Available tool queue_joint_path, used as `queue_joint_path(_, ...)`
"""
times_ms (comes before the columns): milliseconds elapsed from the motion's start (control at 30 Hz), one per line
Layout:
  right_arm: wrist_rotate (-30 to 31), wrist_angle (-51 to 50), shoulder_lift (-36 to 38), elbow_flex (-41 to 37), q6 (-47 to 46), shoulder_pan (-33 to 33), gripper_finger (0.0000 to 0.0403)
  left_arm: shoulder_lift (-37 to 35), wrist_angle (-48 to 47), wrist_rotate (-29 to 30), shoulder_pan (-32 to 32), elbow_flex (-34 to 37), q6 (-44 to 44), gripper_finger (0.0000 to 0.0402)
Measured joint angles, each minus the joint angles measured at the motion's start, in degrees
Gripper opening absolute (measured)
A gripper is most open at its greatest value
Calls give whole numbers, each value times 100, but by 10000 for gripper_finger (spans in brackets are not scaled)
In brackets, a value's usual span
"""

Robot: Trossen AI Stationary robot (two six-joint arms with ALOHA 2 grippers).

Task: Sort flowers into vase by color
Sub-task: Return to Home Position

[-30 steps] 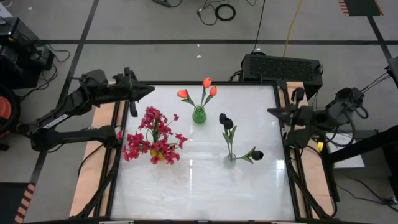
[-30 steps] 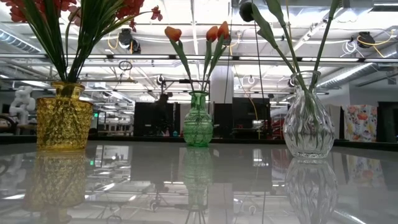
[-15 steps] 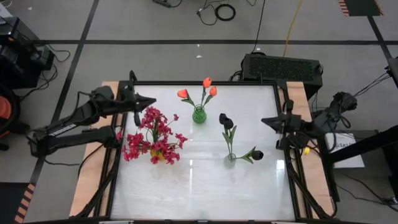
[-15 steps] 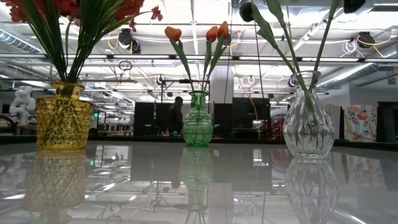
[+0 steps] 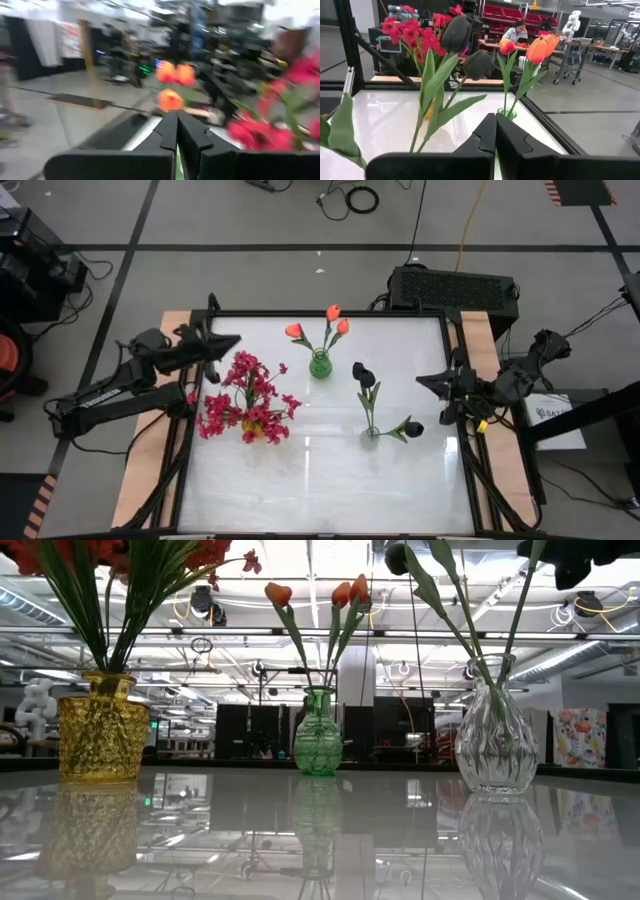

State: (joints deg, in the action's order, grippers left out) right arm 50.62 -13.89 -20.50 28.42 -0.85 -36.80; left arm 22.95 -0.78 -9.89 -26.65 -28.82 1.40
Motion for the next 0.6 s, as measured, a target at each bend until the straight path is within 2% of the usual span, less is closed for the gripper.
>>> queue_joint_path(100, -104, 41, -1, 0, 6, 0, 0, -78, -144, 820, -56, 0, -169, 4)
queue_joint_path(133, -201, 43, -1, 0, 6, 0, 0, -78, -256, 875, -111, 2, -284, 4)
queue_joint_path(233, -442, 48, -1, -32, 2, -2, 0, -71, -491, 614, -273, 7, -384, 3)
queue_joint_path(400, -449, 68, 101, -354, -82, 0, 0, -84, -653, 489, -572, 88, -421, 2)
queue_joint_path(500, -458, 313, 196, -588, -146, -2, 0, -93, -650, 47, -692, 248, -288, 1)
queue_joint_path(600, -583, 586, 276, -713, -57, 0, 0, -142, -601, 4, -742, 571, -186, 1)
